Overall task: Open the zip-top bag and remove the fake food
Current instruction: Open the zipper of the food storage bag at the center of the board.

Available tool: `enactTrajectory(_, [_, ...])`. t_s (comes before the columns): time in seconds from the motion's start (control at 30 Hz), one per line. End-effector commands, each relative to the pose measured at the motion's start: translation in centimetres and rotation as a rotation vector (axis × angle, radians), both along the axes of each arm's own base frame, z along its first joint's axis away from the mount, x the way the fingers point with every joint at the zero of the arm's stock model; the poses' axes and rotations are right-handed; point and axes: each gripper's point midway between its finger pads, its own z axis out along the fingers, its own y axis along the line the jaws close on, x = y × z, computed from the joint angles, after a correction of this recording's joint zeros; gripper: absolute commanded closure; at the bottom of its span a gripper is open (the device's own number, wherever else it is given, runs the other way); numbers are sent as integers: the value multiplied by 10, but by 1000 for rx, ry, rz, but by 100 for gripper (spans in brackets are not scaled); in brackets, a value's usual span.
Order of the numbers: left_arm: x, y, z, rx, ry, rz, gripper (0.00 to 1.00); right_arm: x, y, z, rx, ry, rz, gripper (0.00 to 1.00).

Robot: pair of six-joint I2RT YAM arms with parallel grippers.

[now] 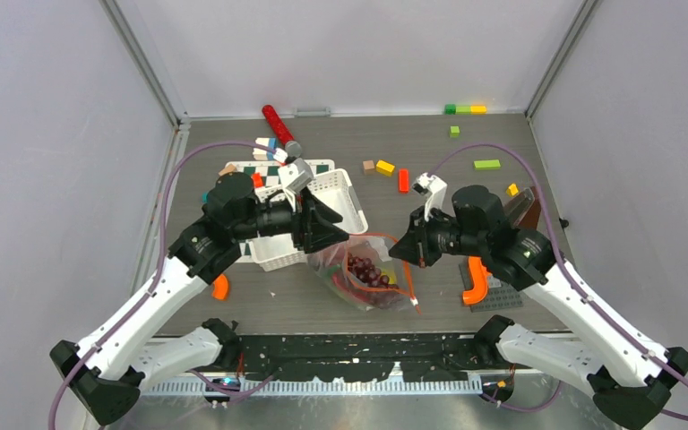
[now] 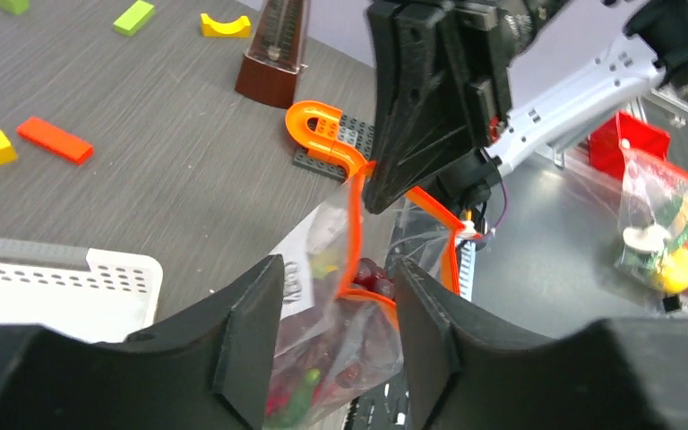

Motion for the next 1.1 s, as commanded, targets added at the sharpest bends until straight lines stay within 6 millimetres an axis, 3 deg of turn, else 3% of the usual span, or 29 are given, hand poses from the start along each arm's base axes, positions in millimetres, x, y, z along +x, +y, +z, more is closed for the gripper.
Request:
enactTrajectory(0.0, [11, 6, 29, -49, -38, 98, 37, 19, -24, 39, 57, -66, -245, 100])
enactTrajectory(0.03, [13, 8, 29, -49, -27, 115, 14, 24, -36, 39, 25, -67, -317, 100])
enactTrajectory(0.07, [14, 10, 28, -46, -20, 134, 8, 26, -42, 40, 19, -55, -364, 100])
enactTrajectory(0.1, [15, 12, 27, -44, -17, 150, 7, 31, -56, 42, -13, -54, -446, 100])
enactTrajectory(0.27, [20, 25, 20, -26, -11, 236, 4, 31, -88, 53, -72, -41, -607, 100])
enactTrajectory(0.37, [24, 31, 14, -17, 9, 292, 7, 37, -111, 43, -159, -41, -724, 100])
enactTrajectory(0.43, [25, 33, 5, -3, 52, 318, 11, 44, -115, 30, -205, -39, -760, 100])
enactTrajectory(0.5, [26, 33, -7, 5, 100, 328, 17, 52, -105, 11, -223, -9, -761, 100])
enactTrajectory(0.7, [25, 32, -39, -6, 252, 374, 23, 72, -47, -35, -153, 141, -677, 100])
enactTrajectory(0.87, [31, 39, -70, -24, 370, 482, 23, 86, -32, -44, -118, 132, -668, 100])
enactTrajectory(1.07, [40, 37, -102, -66, 496, 613, 26, 85, -27, -44, -49, 118, -658, 100])
